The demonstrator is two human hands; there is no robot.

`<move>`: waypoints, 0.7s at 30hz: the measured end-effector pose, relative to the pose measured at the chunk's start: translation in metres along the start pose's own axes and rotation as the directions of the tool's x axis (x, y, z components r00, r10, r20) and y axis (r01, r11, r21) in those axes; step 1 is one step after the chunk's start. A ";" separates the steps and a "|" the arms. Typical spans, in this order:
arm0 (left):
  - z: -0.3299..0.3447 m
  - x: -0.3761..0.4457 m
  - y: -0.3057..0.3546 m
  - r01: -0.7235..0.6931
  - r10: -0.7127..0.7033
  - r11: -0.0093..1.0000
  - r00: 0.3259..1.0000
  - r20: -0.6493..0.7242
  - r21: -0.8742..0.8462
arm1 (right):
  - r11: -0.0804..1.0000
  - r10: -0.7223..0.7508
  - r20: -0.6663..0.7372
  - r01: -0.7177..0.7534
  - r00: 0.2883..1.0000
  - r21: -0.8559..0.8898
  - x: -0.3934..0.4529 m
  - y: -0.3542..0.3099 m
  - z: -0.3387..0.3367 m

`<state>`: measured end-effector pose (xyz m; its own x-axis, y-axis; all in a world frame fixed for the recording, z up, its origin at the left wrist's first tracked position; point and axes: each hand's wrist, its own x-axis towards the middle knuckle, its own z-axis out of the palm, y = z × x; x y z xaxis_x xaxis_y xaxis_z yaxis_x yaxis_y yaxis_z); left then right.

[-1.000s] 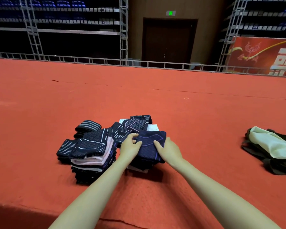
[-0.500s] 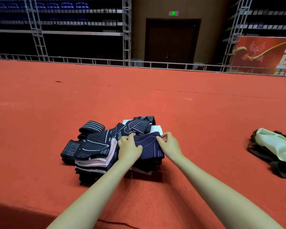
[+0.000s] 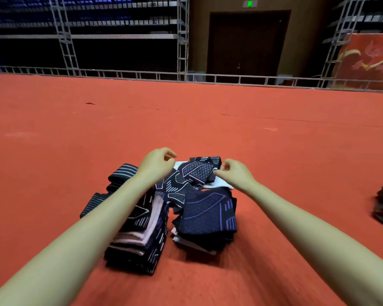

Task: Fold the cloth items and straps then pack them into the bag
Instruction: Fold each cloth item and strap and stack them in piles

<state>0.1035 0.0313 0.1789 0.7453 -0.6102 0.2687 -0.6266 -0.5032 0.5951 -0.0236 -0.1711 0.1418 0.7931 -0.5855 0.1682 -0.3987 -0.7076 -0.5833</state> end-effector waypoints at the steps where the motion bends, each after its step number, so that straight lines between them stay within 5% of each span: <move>1: -0.001 0.004 -0.009 -0.030 0.026 0.995 0.999 0.044 0.094 | 0.997 0.021 0.005 -0.021 1.000 0.077 0.015 -0.004 0.006; 3: 0.000 0.007 -0.025 -0.056 0.040 0.978 0.996 0.080 0.202 | 0.983 0.063 0.029 -0.067 0.998 0.172 0.043 -0.013 0.019; 9: 0.029 -0.007 -0.060 0.057 -0.067 0.989 0.995 0.075 0.136 | 0.988 0.150 0.078 -0.148 0.986 -0.037 0.103 0.000 0.068; 15: 0.042 -0.006 -0.065 0.090 -0.096 0.990 0.994 0.051 0.106 | 0.797 0.381 0.146 -0.404 0.913 0.450 0.121 0.009 0.102; 21: 0.041 -0.007 -0.062 0.074 -0.077 0.989 0.997 0.024 0.127 | 0.846 0.195 -0.027 -0.154 0.981 0.510 0.115 -0.019 0.073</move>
<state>0.1281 0.0418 0.1095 0.7859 -0.5839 0.2038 -0.5937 -0.6203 0.5126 0.1088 -0.1960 0.1145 0.6875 -0.7225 0.0730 -0.2245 -0.3070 -0.9248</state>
